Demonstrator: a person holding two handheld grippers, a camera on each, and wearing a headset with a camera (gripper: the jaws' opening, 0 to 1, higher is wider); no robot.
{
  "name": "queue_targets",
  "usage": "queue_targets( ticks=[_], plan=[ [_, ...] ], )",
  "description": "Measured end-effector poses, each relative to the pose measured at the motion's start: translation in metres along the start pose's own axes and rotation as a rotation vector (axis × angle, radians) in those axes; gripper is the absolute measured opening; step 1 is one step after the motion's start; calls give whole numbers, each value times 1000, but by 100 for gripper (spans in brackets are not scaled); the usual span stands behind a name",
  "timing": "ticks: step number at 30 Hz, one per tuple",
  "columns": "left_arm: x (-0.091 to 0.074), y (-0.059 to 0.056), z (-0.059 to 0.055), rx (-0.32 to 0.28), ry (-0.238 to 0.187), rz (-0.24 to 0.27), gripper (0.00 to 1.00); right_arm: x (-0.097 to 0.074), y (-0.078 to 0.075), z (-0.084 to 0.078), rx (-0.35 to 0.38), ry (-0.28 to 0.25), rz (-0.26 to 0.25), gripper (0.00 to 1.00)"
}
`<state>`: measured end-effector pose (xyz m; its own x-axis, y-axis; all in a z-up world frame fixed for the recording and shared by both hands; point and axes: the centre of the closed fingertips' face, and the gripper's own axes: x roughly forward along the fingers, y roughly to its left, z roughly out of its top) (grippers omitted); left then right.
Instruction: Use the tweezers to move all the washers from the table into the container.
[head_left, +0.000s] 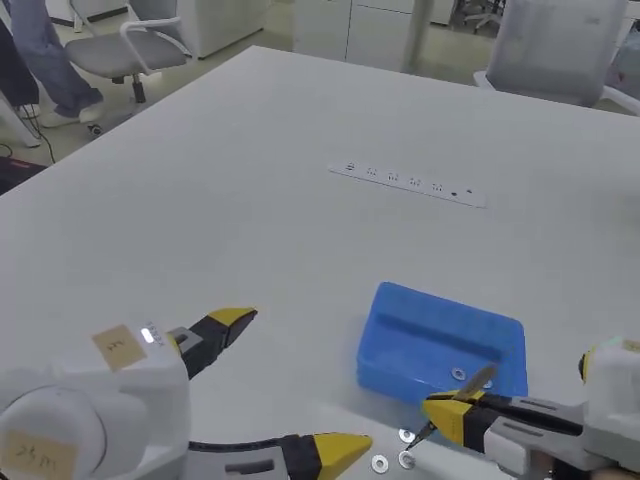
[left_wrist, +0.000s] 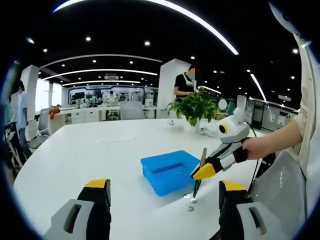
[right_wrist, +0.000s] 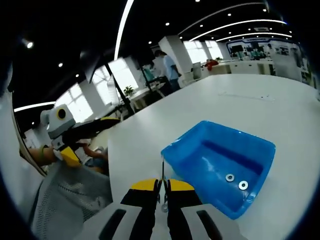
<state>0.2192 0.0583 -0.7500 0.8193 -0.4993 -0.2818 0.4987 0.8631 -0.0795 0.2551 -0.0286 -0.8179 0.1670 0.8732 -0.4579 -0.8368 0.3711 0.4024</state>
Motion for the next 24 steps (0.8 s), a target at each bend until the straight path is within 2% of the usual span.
queue_targets(
  ticks=[6, 9, 11, 15, 16, 19, 22, 24],
  plan=[
    [1, -1, -3, 9, 15, -4, 91, 3, 1, -7, -19, 32, 5, 4],
    [1, -1, -3, 8, 17, -6, 91, 4, 4, -9, -66, 56, 2, 4],
    [1, -1, -3, 7, 18, -7, 91, 4, 5, -10, -124, 75, -6, 4],
    [1, -2, -4, 9, 22, -9, 90, 6, 14, -18, -211, 115, 13, 4],
    [1, -2, -4, 10, 22, -10, 90, 6, 17, -16, -239, 103, 15, 4],
    [1, -2, -4, 10, 23, -9, 90, 7, 22, -18, -345, 127, 15, 4],
    [1, -2, -4, 12, 25, -9, 90, 9, 29, -23, -423, 151, 27, 4],
    [1, -2, -5, 13, 26, -10, 90, 9, 30, -24, -474, 160, 16, 4]
  ],
)
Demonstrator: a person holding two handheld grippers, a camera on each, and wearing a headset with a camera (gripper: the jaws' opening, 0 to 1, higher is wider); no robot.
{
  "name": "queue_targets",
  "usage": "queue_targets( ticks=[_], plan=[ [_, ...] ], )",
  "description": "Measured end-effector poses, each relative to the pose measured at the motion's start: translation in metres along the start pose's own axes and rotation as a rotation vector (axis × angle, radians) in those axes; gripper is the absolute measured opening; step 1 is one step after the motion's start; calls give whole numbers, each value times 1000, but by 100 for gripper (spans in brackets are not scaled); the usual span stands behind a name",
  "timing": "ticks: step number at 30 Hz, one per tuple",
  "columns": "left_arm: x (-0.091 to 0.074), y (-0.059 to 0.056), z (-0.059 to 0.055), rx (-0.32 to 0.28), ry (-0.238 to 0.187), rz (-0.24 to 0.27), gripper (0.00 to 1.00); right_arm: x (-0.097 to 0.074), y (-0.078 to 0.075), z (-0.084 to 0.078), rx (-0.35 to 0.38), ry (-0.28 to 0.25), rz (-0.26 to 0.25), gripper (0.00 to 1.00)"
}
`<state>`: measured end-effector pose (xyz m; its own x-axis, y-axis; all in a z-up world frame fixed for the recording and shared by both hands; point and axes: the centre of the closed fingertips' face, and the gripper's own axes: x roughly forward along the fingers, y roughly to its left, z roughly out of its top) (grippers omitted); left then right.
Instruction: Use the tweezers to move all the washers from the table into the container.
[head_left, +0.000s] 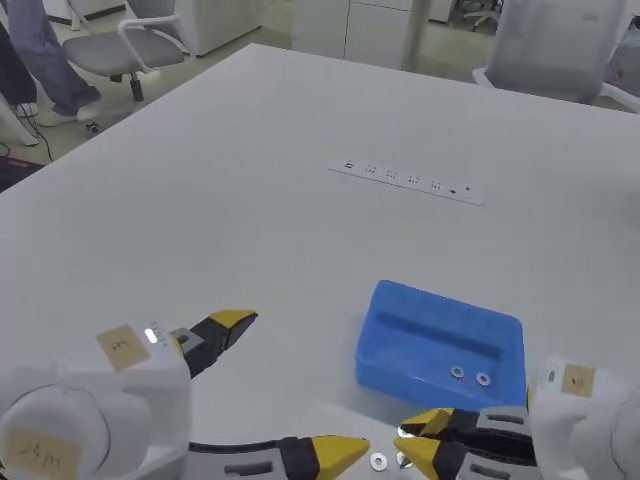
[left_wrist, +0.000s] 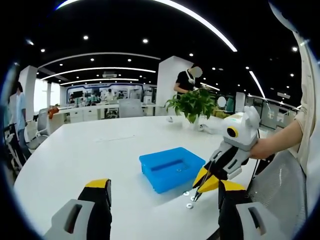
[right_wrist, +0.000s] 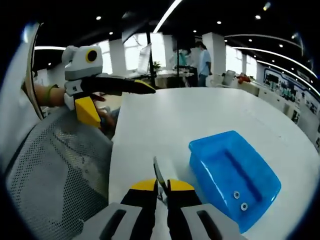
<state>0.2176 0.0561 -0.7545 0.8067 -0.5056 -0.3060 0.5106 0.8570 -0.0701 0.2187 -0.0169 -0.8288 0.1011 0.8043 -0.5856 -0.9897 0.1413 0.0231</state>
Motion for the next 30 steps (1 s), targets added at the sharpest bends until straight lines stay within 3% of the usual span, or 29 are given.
queue_targets(
  ticks=[7, 10, 15, 30],
  plan=[
    [0, 0, 0, -2, -2, 0, 90, -2, -10, 0, 73, -19, -36, 3],
    [0, 0, 0, -2, -3, 0, 90, -8, -14, 10, 158, -78, -37, 3],
    [0, -1, 1, -1, -4, -3, 90, -21, -29, 21, 219, -122, -62, 3],
    [0, -1, 1, -6, -7, -8, 90, -50, -73, 55, 226, -214, -138, 3]
  ],
)
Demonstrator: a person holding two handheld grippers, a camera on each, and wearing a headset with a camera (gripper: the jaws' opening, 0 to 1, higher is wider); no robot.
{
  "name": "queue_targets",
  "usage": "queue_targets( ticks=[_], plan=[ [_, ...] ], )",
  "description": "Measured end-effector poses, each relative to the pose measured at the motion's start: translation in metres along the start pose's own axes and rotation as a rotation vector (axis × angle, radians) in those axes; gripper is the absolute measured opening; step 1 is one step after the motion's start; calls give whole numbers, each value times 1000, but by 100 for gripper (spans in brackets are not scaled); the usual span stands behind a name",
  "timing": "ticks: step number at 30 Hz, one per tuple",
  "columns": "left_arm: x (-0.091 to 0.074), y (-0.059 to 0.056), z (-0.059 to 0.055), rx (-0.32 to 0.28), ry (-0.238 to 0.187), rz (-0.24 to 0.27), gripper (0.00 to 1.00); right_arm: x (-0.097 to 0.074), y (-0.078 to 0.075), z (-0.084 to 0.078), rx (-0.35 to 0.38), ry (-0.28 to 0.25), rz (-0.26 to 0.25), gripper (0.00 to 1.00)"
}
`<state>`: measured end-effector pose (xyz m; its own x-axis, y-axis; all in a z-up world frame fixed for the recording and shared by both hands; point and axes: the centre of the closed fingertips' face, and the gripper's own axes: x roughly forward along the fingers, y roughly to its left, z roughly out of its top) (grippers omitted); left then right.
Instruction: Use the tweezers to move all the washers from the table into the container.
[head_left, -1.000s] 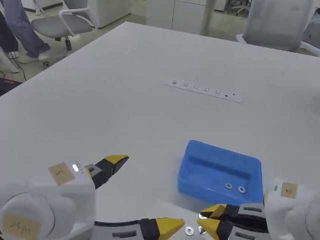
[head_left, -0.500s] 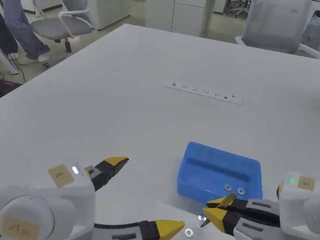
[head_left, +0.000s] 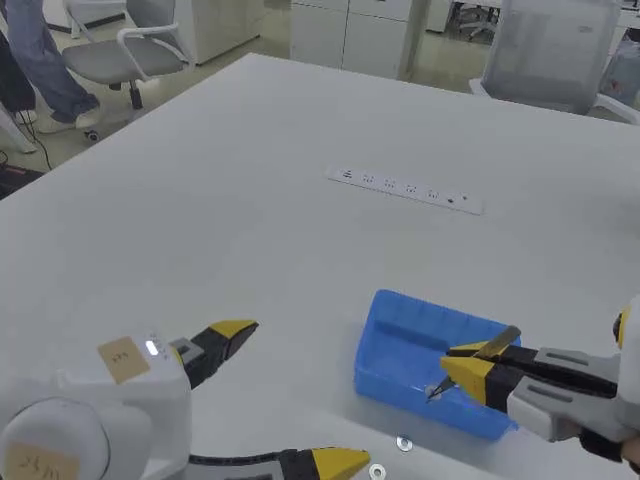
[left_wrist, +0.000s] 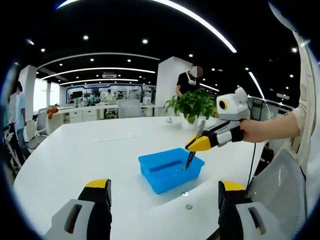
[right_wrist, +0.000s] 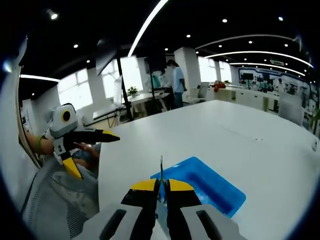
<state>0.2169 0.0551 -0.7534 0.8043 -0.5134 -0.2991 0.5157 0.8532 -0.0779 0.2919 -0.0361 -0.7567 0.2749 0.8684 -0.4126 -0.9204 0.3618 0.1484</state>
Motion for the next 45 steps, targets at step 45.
queue_targets(
  ticks=[45],
  plan=[
    [0, 3, 0, -3, 3, 8, 89, 40, -46, -33, 82, 144, -27, 4]
  ],
)
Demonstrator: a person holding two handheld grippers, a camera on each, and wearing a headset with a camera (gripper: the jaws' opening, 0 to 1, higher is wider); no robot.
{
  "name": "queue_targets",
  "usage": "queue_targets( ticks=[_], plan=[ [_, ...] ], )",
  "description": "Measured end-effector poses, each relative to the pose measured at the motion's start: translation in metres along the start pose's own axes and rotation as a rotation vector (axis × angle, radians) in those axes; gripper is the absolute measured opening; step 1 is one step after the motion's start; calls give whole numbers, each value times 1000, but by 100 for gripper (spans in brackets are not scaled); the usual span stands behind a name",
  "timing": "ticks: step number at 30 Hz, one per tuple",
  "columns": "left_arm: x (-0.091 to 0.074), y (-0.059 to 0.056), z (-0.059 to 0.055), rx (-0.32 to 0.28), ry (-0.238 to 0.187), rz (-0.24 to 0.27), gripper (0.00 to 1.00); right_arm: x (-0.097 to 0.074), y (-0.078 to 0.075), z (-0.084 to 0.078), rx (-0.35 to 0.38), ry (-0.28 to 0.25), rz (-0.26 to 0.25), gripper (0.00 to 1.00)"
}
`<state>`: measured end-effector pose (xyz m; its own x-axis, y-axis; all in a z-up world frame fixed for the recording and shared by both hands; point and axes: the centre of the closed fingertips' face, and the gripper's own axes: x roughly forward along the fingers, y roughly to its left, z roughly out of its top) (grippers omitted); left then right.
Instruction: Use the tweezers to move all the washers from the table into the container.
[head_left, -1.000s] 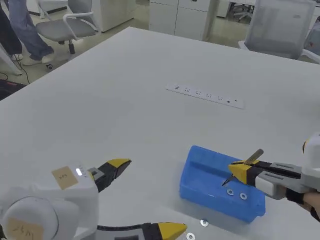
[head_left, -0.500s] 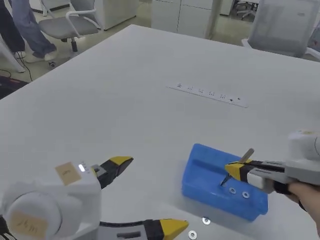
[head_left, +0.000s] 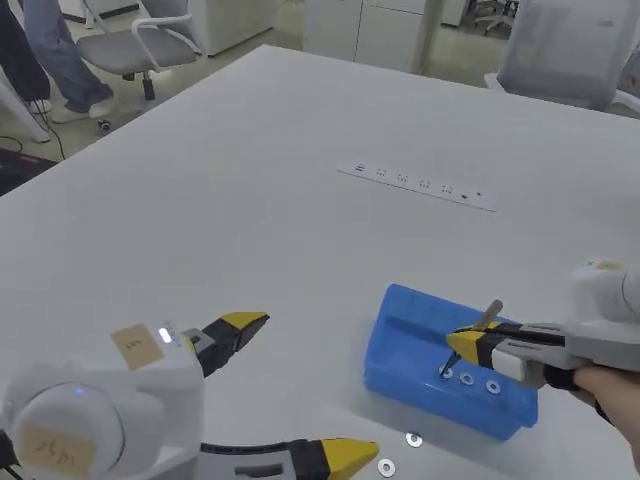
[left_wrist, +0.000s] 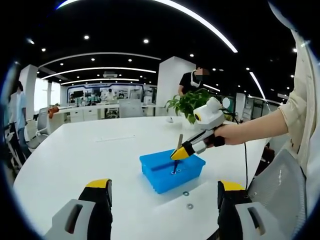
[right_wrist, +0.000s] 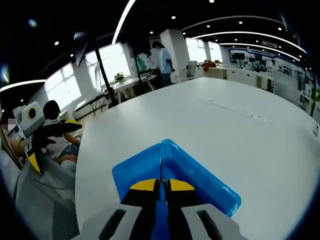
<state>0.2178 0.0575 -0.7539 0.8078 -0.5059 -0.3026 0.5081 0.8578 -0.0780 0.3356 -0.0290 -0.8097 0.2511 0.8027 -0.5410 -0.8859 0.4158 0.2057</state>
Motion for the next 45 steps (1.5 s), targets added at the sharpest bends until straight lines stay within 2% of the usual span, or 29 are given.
queue_targets(
  ticks=[8, 13, 18, 25, 30, 39, 45],
  plan=[
    [1, -2, -1, 4, 6, -9, 89, -17, 24, 18, -57, -65, 25, 4],
    [1, -2, -1, 5, 7, -9, 89, -28, 39, 34, -46, -138, 52, 4],
    [1, -2, -1, 6, 7, -10, 89, -29, 58, 34, -27, -151, 108, 4],
    [1, -2, -1, 7, 8, -9, 89, -16, 71, 6, -33, -72, 147, 4],
    [0, -2, -1, 7, 7, -8, 89, -7, 70, -18, -64, 13, 147, 4],
    [0, -1, -2, 8, 9, -6, 88, 2, 66, -38, -92, 90, 129, 4],
    [0, -1, -2, 11, 12, -5, 88, 3, 68, -39, -99, 86, 134, 4]
  ],
)
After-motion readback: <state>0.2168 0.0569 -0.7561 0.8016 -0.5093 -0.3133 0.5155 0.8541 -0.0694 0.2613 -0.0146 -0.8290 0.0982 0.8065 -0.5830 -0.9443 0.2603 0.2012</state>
